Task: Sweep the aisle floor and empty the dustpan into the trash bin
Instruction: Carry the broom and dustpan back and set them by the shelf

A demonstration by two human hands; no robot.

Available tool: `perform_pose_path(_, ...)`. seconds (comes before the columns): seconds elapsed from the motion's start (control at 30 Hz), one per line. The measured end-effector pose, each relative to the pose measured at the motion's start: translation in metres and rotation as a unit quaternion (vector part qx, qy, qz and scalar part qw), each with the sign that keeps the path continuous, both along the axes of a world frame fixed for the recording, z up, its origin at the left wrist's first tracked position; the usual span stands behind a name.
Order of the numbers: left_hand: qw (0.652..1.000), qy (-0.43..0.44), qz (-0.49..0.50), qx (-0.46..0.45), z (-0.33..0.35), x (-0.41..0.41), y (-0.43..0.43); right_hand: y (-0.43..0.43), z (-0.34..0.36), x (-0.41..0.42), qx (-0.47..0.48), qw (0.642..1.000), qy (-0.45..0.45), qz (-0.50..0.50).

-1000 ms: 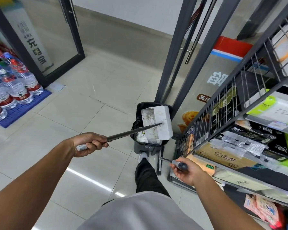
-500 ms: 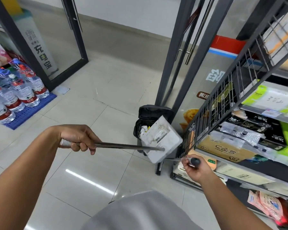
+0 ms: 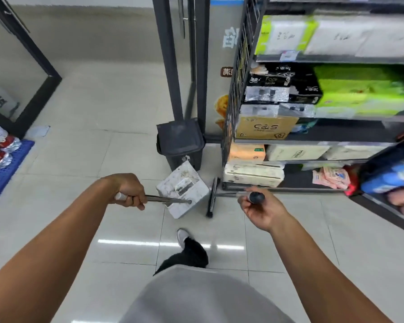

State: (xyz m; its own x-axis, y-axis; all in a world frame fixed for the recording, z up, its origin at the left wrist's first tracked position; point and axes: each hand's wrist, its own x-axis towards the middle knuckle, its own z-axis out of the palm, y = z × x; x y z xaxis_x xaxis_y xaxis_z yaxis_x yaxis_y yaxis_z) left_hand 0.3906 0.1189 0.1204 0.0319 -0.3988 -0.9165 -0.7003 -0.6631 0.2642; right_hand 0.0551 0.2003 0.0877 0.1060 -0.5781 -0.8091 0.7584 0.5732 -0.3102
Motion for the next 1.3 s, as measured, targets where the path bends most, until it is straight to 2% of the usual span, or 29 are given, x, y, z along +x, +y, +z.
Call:
perform_pose_path(0.27,0.997,-0.049,-0.064,-0.001,-0.043,-0.083,0.043,0.099,0.031,-0.057,0.025,0.997,0.047,-0.056)
perform_pose_path(0.4,0.999,-0.015,-0.024,-0.019,-0.06,-0.119,0.047,0.12,0.037,-0.086,0.047,0.989,0.064,-0.123)
perform_pose_path(0.53,0.999,0.035,0.038,0.01,-0.068,-0.149,0.043,0.121,0.035,-0.1,0.068,0.977,0.079,-0.186)
perform_pose_path(0.73,0.992,0.067,0.056,0.094,-0.089,-0.197,0.018,0.088,0.025,-0.117,0.076,0.964,0.123,-0.223)
perform_pose_path(1.0,0.99,0.049,0.069,0.113,-0.14,-0.248,-0.027,0.011,0.002,-0.164,0.079,0.942,0.136,-0.297)
perform_pose_path(1.2,0.984,0.014,0.15,0.1,-0.171,-0.3,-0.046,-0.066,-0.034,-0.228,0.081,0.961,0.128,-0.231)
perform_pose_path(1.3,0.979,0.014,0.184,0.086,-0.186,-0.333,-0.061,-0.125,-0.044,-0.266,0.07,0.972,0.079,-0.209)
